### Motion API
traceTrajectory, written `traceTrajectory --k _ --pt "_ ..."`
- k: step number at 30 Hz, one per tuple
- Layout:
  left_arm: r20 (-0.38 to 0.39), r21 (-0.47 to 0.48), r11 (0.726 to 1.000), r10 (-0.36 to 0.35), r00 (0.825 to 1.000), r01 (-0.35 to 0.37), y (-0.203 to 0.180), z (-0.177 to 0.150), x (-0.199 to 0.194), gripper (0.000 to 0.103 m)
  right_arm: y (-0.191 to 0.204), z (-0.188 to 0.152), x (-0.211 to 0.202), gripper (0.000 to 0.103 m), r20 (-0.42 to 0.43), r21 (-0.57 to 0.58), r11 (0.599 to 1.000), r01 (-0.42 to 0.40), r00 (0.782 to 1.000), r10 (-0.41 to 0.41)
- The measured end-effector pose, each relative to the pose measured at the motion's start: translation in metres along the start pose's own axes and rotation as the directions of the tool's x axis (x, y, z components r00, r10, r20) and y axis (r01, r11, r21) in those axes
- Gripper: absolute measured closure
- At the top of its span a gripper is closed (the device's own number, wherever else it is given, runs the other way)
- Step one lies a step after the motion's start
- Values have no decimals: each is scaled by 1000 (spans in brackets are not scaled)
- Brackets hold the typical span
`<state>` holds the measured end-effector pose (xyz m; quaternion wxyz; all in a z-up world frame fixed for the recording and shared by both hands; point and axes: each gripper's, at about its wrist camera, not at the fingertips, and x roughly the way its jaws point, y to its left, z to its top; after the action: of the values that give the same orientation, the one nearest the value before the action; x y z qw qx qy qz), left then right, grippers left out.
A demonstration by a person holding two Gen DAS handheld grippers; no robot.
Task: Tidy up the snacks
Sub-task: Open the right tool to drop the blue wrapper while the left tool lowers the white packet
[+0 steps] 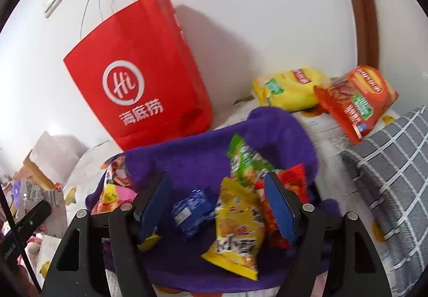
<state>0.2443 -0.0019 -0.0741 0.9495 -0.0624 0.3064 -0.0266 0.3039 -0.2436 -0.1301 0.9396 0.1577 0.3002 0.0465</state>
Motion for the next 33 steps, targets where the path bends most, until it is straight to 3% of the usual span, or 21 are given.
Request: traceTrajectory --k 8,14,20,28,33 --pt "-19 5 1000 -28 999 28 -12 2 0 85 -14 4 -1 31 -9 52 999 -9 1000 10" --pt "-8 66 997 -44 999 44 -41 14 -6 85 -15 5 -6 31 11 46 999 6 1000 -7" --pt "-45 91 993 -74 996 78 -70 26 13 85 -23 9 -13 31 35 48 998 30 999 -31" --pt "-145 37 985 -164 976 171 -91 28 55 85 -45 14 -18 31 49 125 992 30 998 -37" --pt "-234 15 979 -196 952 205 -99 16 84 85 -57 15 -17 31 41 179 984 10 999 -18"
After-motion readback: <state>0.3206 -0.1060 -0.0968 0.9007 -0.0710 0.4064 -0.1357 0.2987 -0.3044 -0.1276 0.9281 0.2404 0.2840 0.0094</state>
